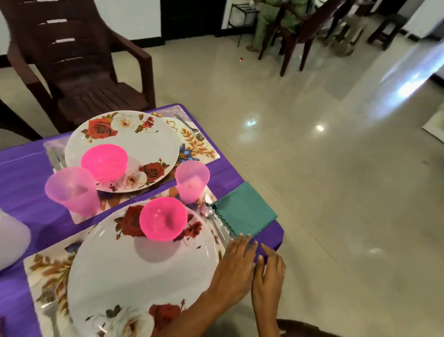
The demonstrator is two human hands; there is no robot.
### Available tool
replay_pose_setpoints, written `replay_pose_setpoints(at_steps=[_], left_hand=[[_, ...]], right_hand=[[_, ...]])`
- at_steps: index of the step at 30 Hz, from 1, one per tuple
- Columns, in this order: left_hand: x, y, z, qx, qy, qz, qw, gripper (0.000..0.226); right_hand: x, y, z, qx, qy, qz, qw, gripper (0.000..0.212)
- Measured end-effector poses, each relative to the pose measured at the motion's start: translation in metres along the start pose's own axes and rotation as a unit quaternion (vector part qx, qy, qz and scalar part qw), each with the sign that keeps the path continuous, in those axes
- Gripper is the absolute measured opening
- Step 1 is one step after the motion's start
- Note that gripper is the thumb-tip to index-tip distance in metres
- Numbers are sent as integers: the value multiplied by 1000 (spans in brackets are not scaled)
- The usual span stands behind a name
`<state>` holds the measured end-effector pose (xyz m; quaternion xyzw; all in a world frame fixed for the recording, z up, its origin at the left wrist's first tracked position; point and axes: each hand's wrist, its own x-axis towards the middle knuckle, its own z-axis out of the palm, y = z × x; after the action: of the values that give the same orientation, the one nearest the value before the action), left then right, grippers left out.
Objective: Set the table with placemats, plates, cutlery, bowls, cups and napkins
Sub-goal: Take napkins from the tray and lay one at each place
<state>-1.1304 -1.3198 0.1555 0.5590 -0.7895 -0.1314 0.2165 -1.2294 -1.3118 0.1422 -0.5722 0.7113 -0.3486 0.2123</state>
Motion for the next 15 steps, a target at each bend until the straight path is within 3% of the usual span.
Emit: replay_pose_setpoints(at_steps=[3, 8, 12, 15], left_hand=[[-55, 11, -7, -17, -21, 2, 1000, 47], [-166, 26, -29, -47, -93, 88, 991, 46], [-240, 43, -47, -76, -117, 134, 981, 39], [-290, 50, -31, -63, -166, 155, 972, 31]], right_hand=[[-63, -6, -10, 3, 50, 11, 999, 47], [-196, -11, -24, -22, 83, 81, 993, 44], [-298, -2, -33, -30, 126, 149, 980, 50], [-362, 13, -42, -43, 163, 221, 961, 41]])
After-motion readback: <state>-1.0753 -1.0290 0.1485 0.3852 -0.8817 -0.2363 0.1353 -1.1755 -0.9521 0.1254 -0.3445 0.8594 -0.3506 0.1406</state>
